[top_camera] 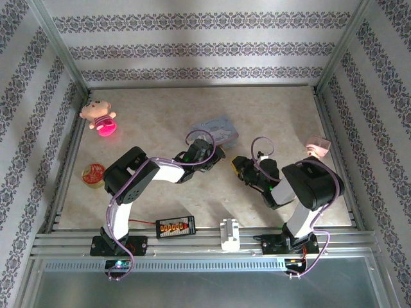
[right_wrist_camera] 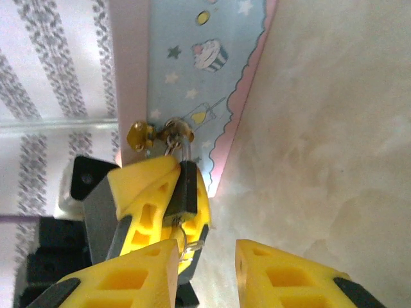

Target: Unlock a padlock with a key

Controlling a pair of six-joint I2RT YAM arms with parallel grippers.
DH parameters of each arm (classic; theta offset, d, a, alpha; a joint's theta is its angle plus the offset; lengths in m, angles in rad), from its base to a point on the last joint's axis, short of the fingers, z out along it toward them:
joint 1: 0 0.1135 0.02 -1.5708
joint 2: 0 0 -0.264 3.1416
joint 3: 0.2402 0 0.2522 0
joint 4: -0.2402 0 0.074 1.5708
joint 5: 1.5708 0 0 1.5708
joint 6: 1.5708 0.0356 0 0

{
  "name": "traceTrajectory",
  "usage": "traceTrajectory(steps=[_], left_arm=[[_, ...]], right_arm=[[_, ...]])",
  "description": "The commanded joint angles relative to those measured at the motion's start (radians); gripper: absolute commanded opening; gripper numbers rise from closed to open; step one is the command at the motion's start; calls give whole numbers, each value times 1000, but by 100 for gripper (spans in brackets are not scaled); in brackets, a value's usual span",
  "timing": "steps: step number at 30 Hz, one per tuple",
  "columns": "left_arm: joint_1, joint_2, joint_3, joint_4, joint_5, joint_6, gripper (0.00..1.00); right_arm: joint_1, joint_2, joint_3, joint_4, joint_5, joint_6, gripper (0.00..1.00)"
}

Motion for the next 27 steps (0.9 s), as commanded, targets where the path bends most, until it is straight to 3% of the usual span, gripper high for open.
traceTrajectory(steps=[1, 5, 9, 17, 27], left_arm=[[-8, -38, 23, -91, -22, -3, 0], [-6, -50, 44, -189, -15, 12, 0], [-1, -63, 65, -250, 3, 16, 0], [4, -84, 163, -480, 46, 57, 0], [14, -91, 201, -549, 102, 49, 0]], right_arm=[[42, -120, 44, -260, 50, -241, 30], [111, -321, 135, -668, 180, -477, 30], [152, -412, 190, -873, 262, -668, 30], [301, -342, 303, -981, 425, -974, 29], [324, -289, 343, -978, 502, -1099, 32]])
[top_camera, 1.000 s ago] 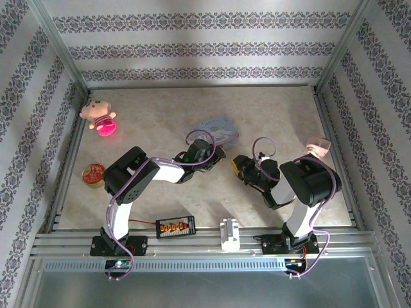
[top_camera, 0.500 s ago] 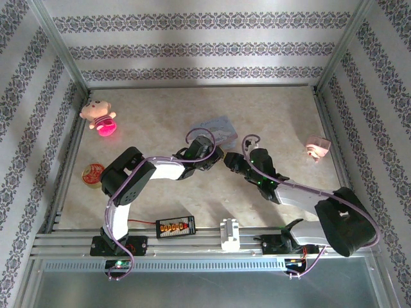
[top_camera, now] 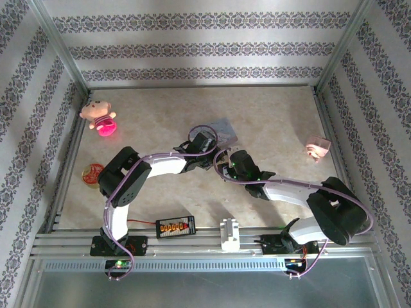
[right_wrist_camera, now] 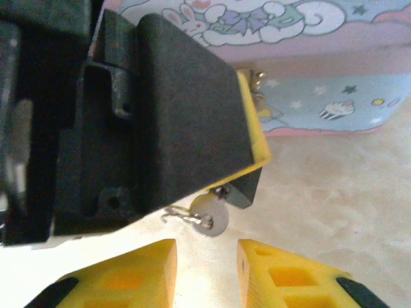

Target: Unlock a padlock with a key

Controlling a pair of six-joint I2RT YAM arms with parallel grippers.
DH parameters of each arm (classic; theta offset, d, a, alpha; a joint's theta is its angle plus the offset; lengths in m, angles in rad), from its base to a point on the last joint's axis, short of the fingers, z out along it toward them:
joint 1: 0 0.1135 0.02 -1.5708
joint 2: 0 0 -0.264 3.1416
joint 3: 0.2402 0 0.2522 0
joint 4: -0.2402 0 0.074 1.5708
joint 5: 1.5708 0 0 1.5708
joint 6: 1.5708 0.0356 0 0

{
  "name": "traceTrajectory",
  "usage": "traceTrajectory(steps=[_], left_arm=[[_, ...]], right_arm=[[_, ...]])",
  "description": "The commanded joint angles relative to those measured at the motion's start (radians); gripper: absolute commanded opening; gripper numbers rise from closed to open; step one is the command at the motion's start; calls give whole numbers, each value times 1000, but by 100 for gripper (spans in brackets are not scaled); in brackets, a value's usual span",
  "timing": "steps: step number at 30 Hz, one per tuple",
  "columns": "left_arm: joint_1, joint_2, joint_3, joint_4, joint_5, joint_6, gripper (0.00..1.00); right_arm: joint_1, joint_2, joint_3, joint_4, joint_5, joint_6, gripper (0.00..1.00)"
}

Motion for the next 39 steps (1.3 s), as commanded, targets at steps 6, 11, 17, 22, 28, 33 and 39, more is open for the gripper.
traceTrajectory(steps=[6, 11, 17, 22, 28, 33, 39], left_arm=[[11, -27, 45, -70, 50, 15, 0], [11, -16, 53, -61, 72, 7, 0], [11, -17, 51, -48, 100, 8, 0], [11, -19, 45, -41, 122, 7, 0], [11, -20, 17, -5, 119, -10, 0], [11, -20, -3, 26, 116, -23, 0], [11, -27, -29, 50, 114, -35, 1]], right_arm=[[18, 41, 52, 6, 67, -104, 30], [31, 77, 78, 20, 75, -122, 24], [22, 115, 91, 52, 89, -126, 17], [-28, 120, 62, 122, 23, -61, 0], [-150, 136, -4, 259, -176, 233, 0], [-237, 206, -65, 445, -343, 513, 0], [-277, 261, -75, 546, -410, 665, 0]])
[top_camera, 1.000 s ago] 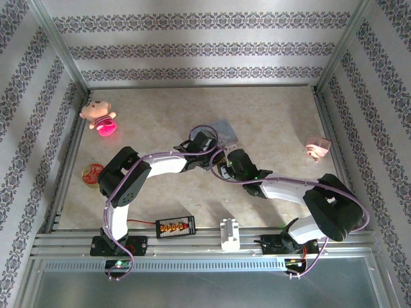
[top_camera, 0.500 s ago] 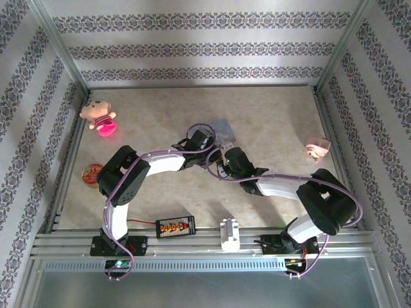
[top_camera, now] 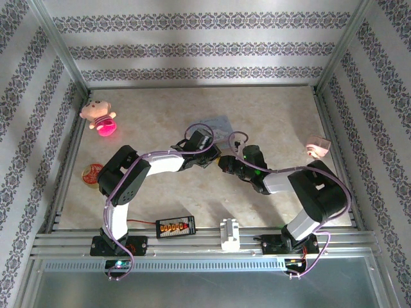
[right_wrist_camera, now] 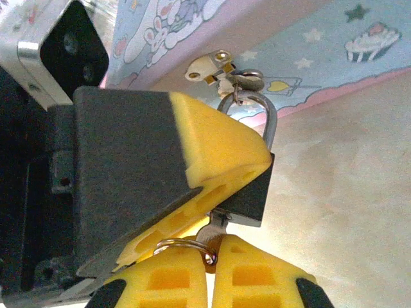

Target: Unlock a padlock with a key

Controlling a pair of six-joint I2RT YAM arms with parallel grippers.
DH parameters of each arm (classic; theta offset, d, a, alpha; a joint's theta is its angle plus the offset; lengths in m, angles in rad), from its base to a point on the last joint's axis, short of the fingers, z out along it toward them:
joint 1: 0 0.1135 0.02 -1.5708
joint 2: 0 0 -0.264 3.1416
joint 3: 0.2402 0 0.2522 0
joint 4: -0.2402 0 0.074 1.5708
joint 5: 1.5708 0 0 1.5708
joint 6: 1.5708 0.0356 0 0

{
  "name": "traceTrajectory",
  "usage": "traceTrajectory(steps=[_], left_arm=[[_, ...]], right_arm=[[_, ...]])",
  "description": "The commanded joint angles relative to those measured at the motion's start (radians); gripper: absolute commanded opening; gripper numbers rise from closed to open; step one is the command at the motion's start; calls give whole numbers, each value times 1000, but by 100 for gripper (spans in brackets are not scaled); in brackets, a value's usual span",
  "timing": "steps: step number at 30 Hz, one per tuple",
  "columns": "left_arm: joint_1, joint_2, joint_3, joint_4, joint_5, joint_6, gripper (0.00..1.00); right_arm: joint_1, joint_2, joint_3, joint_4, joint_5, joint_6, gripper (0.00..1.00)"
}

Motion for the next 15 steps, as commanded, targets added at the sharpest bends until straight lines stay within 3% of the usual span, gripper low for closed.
traceTrajectory(steps=[1, 4, 5, 8, 12, 13, 15], left_arm=[[-22, -30, -27, 44, 108, -16, 3], [-21, -36, -49, 72, 107, -34, 16], [-20, -40, -57, 82, 105, -38, 30], [-15, -54, -74, 89, 96, -38, 52], [-8, -91, -91, 67, 67, -12, 92], [-7, -99, -94, 59, 57, -4, 98], [-4, -122, -102, 48, 36, 17, 99]], right_arm=[[-63, 47, -13, 89, 63, 172, 0], [-71, 58, -18, 95, 73, 189, 0], [-74, 62, -21, 100, 75, 192, 0], [-79, 65, -30, 106, 79, 203, 0], [-89, 60, -55, 124, 75, 214, 0], [-91, 60, -59, 132, 69, 218, 0], [-94, 60, -70, 151, 59, 227, 0]])
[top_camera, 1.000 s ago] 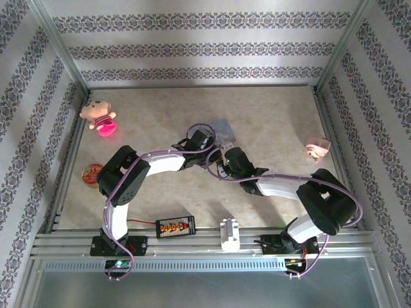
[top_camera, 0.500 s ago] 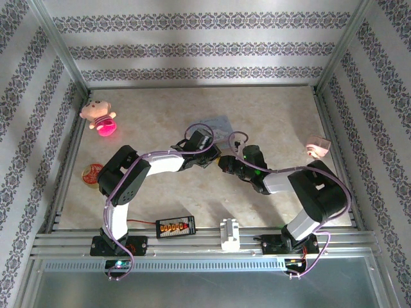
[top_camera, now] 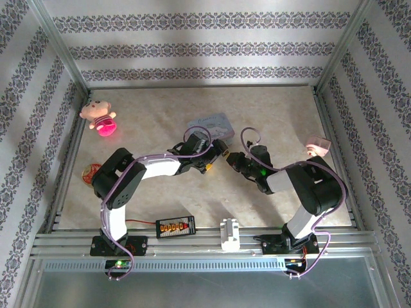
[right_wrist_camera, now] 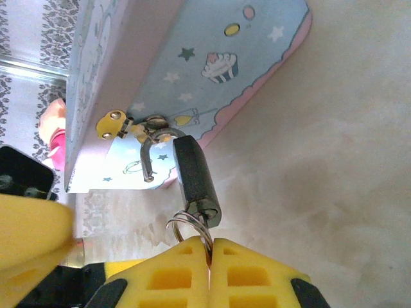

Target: Unlock a padlock with a key

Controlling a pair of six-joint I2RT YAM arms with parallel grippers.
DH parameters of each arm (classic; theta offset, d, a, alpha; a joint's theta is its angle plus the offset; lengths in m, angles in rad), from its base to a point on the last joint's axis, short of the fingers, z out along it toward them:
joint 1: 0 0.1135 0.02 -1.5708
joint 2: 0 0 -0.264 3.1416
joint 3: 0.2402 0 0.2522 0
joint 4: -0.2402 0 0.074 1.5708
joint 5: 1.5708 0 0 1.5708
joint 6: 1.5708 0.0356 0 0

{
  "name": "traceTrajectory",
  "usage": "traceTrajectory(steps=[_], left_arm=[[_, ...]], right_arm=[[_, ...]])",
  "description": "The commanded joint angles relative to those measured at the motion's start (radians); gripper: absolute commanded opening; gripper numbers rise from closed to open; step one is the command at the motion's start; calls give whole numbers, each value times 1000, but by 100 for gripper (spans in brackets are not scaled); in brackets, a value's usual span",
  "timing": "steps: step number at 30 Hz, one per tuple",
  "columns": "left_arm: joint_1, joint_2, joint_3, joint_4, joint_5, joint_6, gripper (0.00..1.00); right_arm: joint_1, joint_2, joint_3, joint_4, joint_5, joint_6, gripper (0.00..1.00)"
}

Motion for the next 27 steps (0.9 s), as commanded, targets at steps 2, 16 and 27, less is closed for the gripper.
traceTrajectory(steps=[2, 16, 27], left_arm=[[1, -79, -17, -43, -49, 68, 99], [11, -248, 28, -226, -400, 432, 99], [61, -92, 259, -396, -466, 756, 99]], right_arm=[[-12, 6, -31, 53, 18, 40, 0], [48, -167, -50, -146, 26, -71, 35], [-20, -218, 111, -458, 22, -275, 47]])
